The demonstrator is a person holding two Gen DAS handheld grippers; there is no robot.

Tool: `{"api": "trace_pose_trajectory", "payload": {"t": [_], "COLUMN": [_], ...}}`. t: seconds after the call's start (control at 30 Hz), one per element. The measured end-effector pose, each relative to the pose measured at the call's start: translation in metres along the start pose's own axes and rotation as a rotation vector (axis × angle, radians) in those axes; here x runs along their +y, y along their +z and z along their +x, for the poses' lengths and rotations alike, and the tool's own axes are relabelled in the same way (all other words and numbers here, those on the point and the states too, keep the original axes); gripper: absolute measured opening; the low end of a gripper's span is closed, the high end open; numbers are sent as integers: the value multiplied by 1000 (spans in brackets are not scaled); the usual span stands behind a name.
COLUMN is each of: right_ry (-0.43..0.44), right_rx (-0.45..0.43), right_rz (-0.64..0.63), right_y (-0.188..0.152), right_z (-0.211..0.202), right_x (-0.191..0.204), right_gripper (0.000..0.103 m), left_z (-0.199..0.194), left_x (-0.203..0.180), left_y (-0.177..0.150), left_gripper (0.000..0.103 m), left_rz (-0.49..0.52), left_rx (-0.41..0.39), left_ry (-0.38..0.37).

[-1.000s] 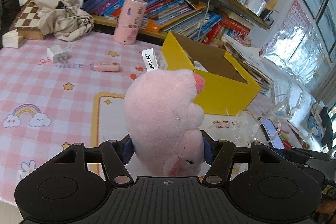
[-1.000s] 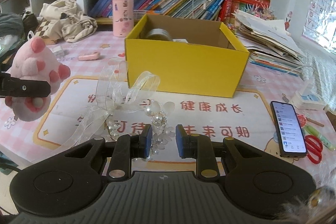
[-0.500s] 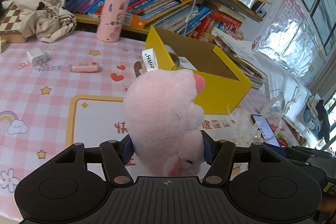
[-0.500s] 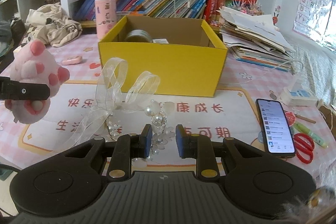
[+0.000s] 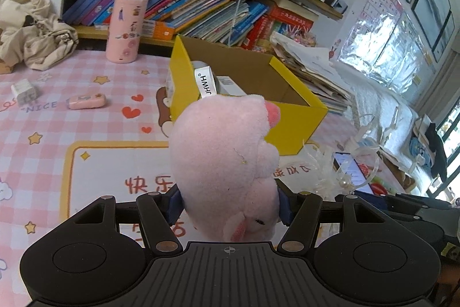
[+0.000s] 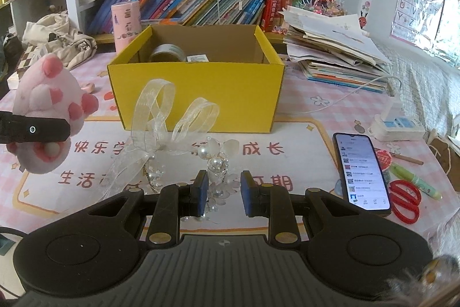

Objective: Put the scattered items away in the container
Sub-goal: 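Carry the plush pig and pearl strand over the yellow box with both tools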

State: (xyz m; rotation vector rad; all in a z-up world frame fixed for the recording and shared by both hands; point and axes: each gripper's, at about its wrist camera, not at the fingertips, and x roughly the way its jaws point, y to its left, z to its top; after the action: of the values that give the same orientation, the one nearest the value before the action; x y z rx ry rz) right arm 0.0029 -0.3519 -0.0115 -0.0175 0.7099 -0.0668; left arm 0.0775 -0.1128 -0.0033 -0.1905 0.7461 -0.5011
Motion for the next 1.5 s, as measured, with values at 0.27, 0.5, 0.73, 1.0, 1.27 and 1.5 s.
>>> {"api": "trace_pose_trajectory", "payload": {"t": [0.27,0.5,0.73,1.0,1.27,1.5], "right_ry": [-12,7,43,89,128,176], "right_rx": [-6,-50,-109,-186,-222,-193], "right_rz": [6,-3,-26,-60,-59,-75], "right_y": [5,20,44,74,107,130], "right_z": [4,3,9,18,46,83], "right_x": [-13,-20,-30,-44,-66,-77], "right_gripper": [22,22,22,22,22,22], "left_z": [7,11,16,31,57,77], "left_x": [-12,-26,-38,-51,-58,-59], "left_y": [6,16,30,53,84,99], "left_gripper": [62,62,62,62,62,62], "left_rz": [15,42,57,74,84,69], "left_rx": [-21,-54,-92,-128,-145,-142], "left_ry": [-12,-12,5,25,75,128]}}
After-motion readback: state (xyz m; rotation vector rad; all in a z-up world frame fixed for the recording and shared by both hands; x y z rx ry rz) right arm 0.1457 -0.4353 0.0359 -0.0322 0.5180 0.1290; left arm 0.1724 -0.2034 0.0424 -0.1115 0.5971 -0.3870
